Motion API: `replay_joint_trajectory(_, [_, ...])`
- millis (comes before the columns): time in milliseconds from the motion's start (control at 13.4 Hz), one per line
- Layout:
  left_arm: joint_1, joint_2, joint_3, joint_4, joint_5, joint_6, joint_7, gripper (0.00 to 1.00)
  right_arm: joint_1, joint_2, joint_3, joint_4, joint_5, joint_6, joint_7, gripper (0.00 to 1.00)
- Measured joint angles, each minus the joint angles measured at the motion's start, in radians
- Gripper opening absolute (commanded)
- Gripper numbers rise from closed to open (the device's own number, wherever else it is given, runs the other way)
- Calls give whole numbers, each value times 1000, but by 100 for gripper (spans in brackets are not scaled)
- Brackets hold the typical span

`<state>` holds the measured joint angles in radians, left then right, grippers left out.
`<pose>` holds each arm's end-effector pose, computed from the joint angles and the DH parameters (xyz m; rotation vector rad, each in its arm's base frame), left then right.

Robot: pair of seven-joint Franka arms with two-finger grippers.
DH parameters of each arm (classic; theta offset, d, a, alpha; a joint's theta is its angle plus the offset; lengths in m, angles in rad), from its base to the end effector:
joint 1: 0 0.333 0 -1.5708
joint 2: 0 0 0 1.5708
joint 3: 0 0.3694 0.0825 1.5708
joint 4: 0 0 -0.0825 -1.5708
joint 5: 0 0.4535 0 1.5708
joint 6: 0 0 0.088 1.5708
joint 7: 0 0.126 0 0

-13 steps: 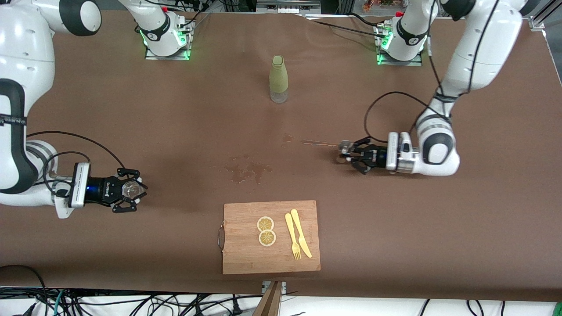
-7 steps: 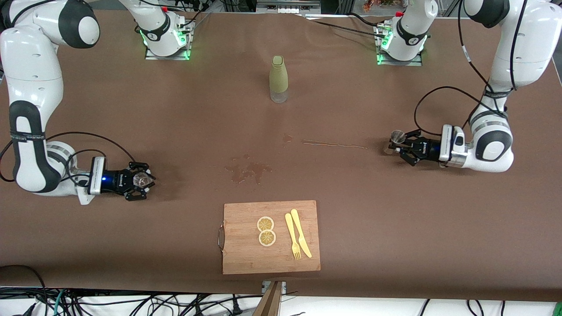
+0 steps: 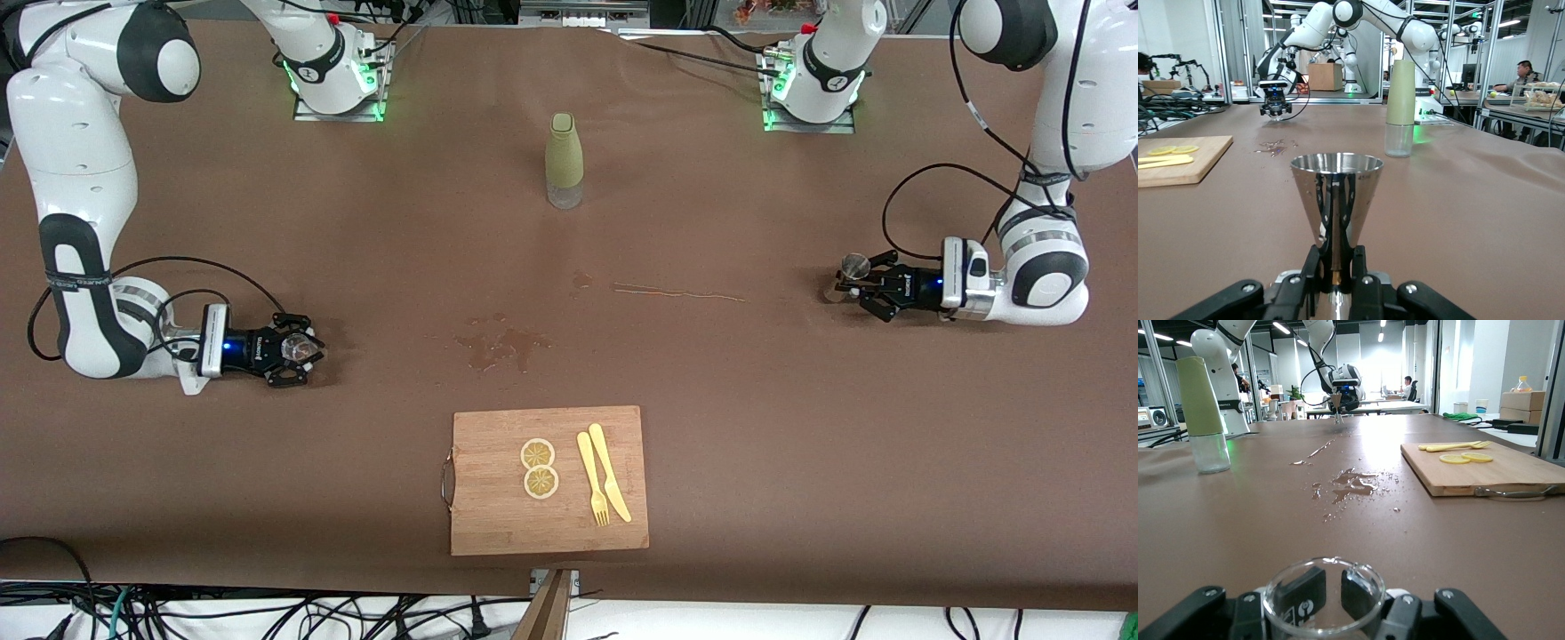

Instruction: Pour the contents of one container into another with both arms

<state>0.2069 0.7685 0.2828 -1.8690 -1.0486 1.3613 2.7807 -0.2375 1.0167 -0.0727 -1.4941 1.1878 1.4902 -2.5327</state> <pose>0.5613 0.1619 0.0896 1.2543 -1.4464 0.9763 0.7000 -0.0887 0.0415 -1.3168 -1.3777 -1.0129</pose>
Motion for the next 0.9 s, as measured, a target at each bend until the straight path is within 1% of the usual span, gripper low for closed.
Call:
replay_joint_trajectory(149, [5, 13, 15, 0, 0, -3, 15, 0, 0, 15, -4, 0, 0, 0, -18, 22])
replay_joint_trajectory(299, [5, 33, 18, 7, 0, -11, 31, 0, -1, 19, -6, 0, 0, 0, -25, 26])
replay_joint_trajectory(374, [4, 47, 17, 16, 0, -21, 34, 0, -2, 19, -6, 0, 0, 0, -25, 30])
replay_joint_trajectory(448, [4, 61, 17, 28, 0, -28, 37, 0, -2, 19, -6, 0, 0, 0, -25, 37])
replay_joint_trajectory(523, [4, 74, 17, 38, 0, -32, 39, 0, -2, 19, -6, 0, 0, 0, -25, 49])
replay_joint_trajectory(598, [4, 85, 17, 44, 0, -32, 39, 0, -2, 19, -6, 0, 0, 0, -25, 56])
replay_joint_trajectory(747, [5, 104, 20, 55, 0, -33, 46, 0, -2, 19, -7, 0, 0, 0, -25, 63])
replay_joint_trajectory(897, [6, 118, 22, 70, 0, -42, 49, 0, -3, 19, -12, 0, 0, 0, -25, 63])
